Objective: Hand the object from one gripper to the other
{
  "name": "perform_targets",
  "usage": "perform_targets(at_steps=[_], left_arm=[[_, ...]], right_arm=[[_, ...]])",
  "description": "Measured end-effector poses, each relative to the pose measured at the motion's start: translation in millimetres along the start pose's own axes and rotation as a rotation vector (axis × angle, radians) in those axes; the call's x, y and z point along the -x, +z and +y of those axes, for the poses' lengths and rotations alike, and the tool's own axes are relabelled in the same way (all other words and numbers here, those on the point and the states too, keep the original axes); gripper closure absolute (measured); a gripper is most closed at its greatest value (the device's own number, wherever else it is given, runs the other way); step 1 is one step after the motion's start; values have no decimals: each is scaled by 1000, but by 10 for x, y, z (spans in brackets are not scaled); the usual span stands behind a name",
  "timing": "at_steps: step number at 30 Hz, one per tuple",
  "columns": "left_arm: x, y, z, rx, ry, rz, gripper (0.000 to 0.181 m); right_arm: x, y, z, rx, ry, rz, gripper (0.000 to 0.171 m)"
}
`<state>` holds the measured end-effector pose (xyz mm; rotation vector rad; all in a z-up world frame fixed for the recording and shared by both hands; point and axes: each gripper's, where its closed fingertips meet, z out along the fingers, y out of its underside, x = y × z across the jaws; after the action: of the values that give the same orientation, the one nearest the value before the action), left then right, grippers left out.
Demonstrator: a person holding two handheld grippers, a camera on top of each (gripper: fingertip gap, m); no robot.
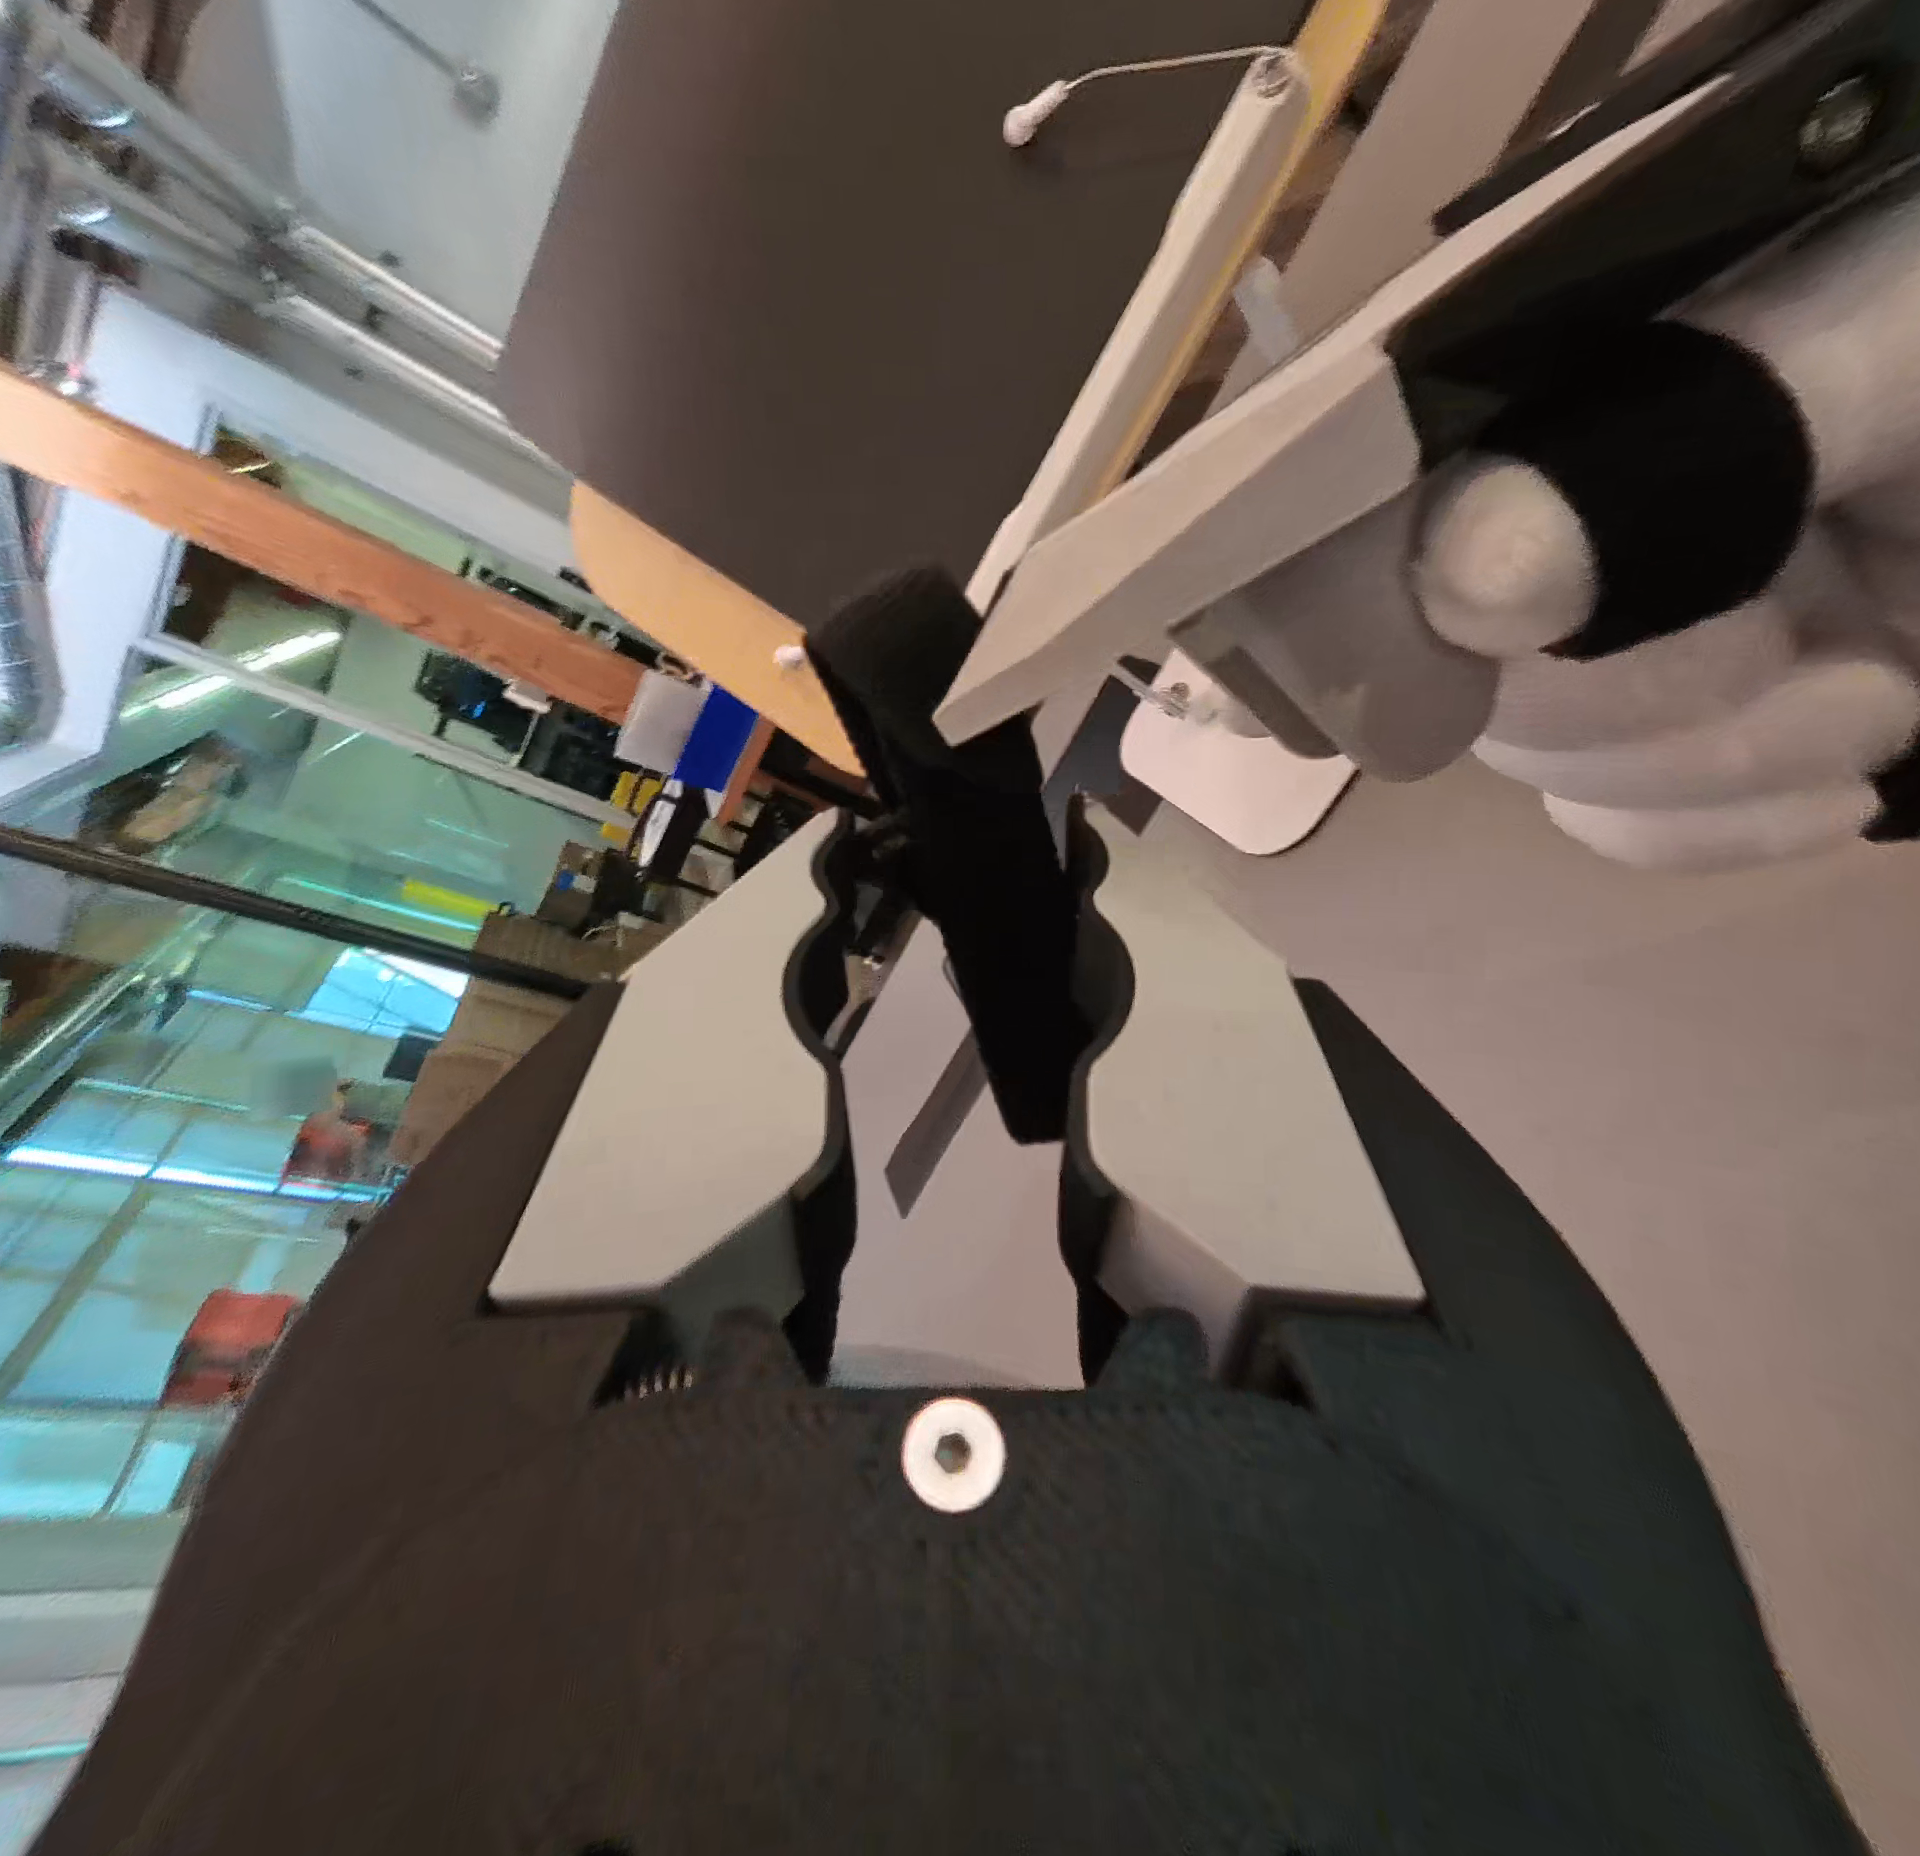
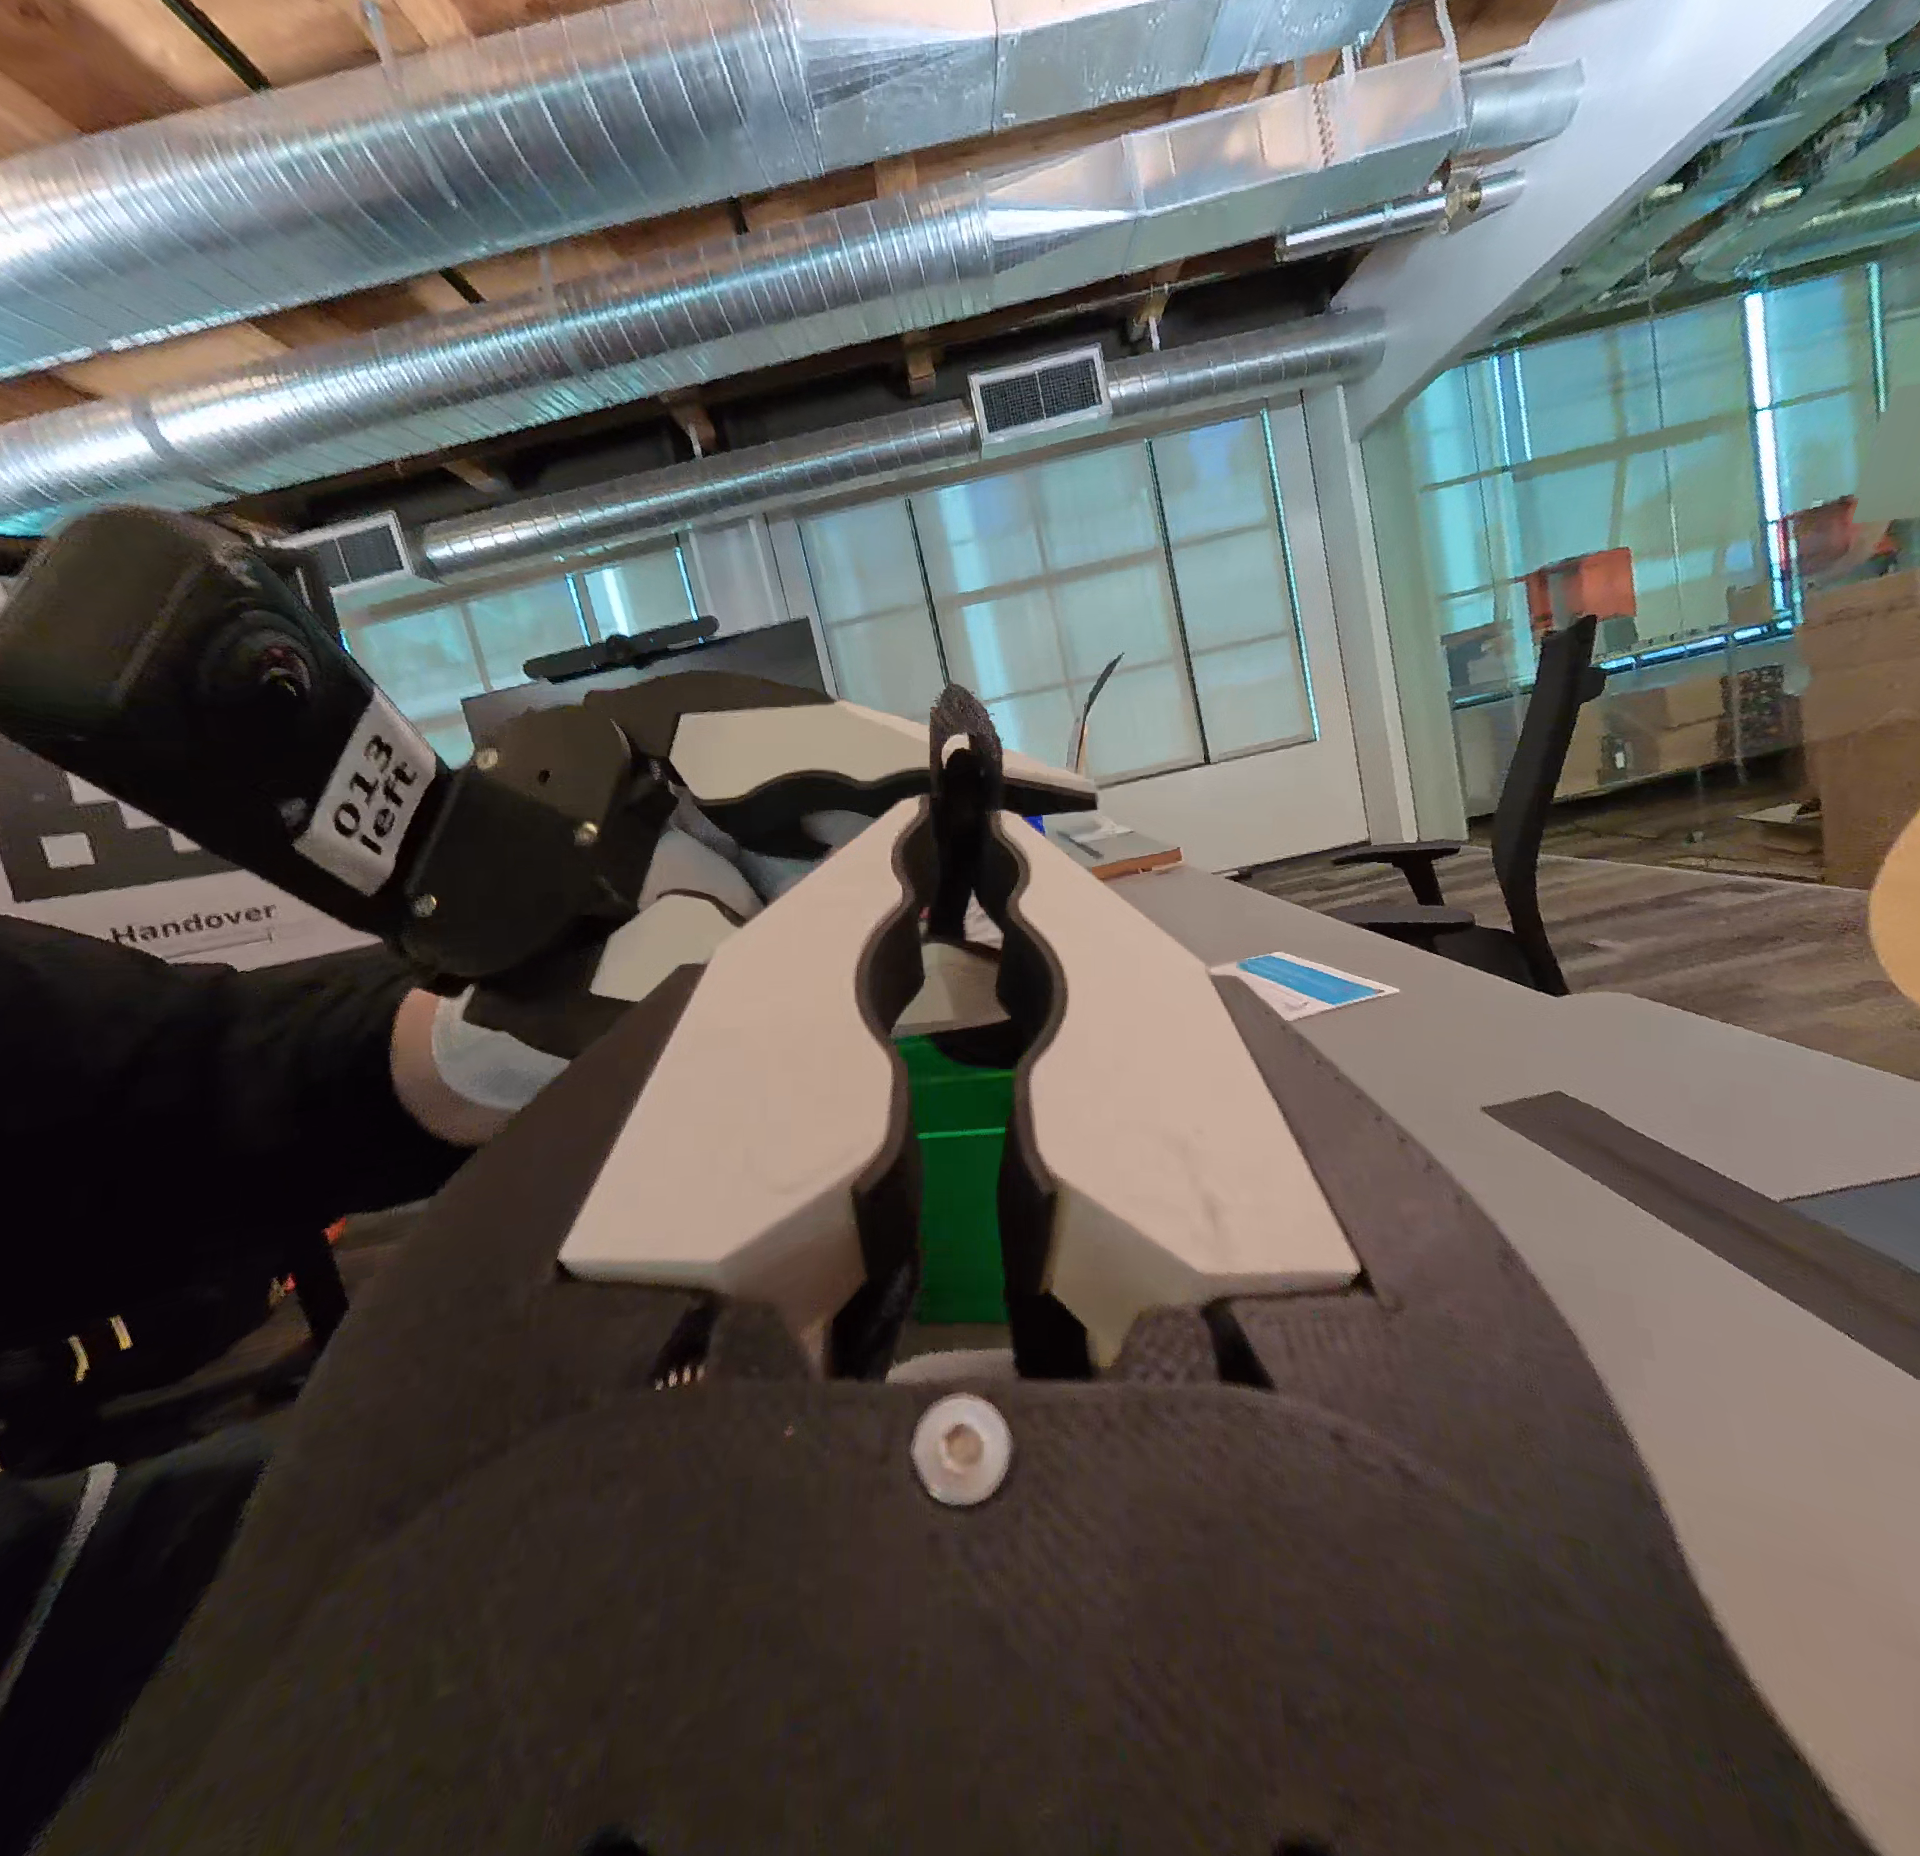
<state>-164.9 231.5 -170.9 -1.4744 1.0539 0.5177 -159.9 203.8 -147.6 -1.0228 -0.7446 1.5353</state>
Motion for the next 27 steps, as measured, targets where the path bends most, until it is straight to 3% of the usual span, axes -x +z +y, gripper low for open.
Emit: perform_targets(at_steps=[11, 19, 23, 27], left_arm=[[4, 29, -13, 17, 51, -58, 154], [45, 32, 17, 23, 118, -58, 154], [58, 34, 76, 50, 327, -79, 154], [-51, 19, 97, 38, 536, -28, 154]], right_arm=[[-15, 17, -1, -7, -53, 49, 165], [-82, 29, 11, 68, -238, 138, 144], [-127, 3, 22, 159, -357, 152, 134], [-101, -1, 159, 266, -319, 75, 132]])
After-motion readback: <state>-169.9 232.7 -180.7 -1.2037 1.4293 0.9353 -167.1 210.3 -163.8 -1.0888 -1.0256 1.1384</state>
